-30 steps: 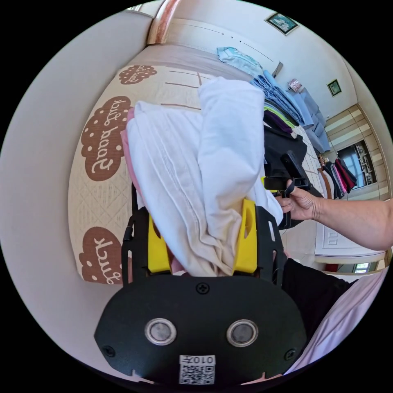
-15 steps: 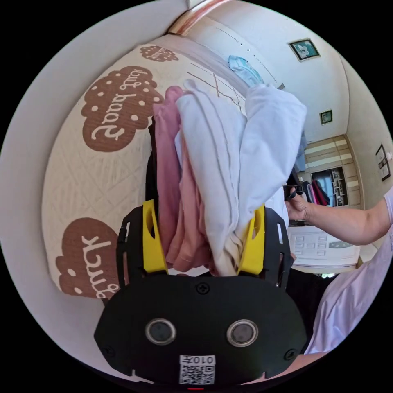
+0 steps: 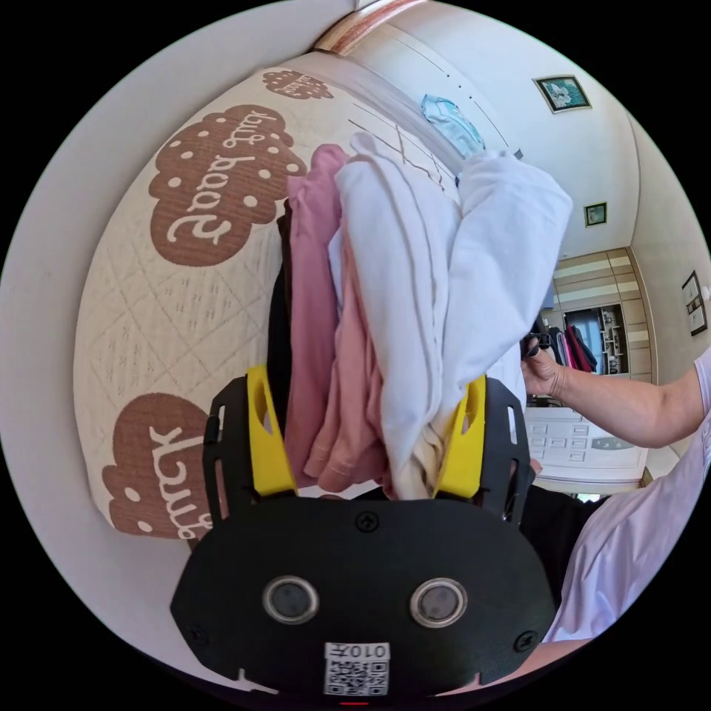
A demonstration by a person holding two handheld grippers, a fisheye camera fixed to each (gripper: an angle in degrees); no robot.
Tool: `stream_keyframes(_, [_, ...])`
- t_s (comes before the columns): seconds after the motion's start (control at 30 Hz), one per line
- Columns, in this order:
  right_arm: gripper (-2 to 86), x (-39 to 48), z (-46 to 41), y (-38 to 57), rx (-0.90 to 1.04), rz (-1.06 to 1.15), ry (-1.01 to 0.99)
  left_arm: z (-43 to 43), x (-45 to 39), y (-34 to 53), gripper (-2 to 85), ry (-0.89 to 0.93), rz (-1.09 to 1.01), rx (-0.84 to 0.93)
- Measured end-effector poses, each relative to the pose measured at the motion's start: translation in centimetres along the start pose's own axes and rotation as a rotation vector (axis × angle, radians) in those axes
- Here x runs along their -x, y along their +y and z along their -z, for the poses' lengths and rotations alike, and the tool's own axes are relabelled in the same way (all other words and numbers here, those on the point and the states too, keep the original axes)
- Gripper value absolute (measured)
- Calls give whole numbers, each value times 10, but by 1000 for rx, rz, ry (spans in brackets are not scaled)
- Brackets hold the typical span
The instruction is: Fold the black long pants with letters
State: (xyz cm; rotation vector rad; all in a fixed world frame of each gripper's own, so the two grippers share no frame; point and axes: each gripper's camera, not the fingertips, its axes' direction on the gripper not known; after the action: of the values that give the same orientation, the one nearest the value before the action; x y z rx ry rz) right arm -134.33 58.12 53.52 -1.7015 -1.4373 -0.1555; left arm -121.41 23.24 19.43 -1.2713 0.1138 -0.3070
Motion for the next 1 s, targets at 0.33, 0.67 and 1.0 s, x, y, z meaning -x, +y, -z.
stream_keyframes(0.33, [235, 2, -11, -3, -4, -2, -6, -12, 13, 5, 280, 38, 80, 5])
stream_keyframes(0.67, [191, 30, -36, -7, -60, -39, 70, -11, -21, -10, 236, -13, 9, 97])
stream_keyframes(1.0, [147, 35, -23, 12, -134, 5, -16, 11, -125, -9, 184, -365, -72, 37])
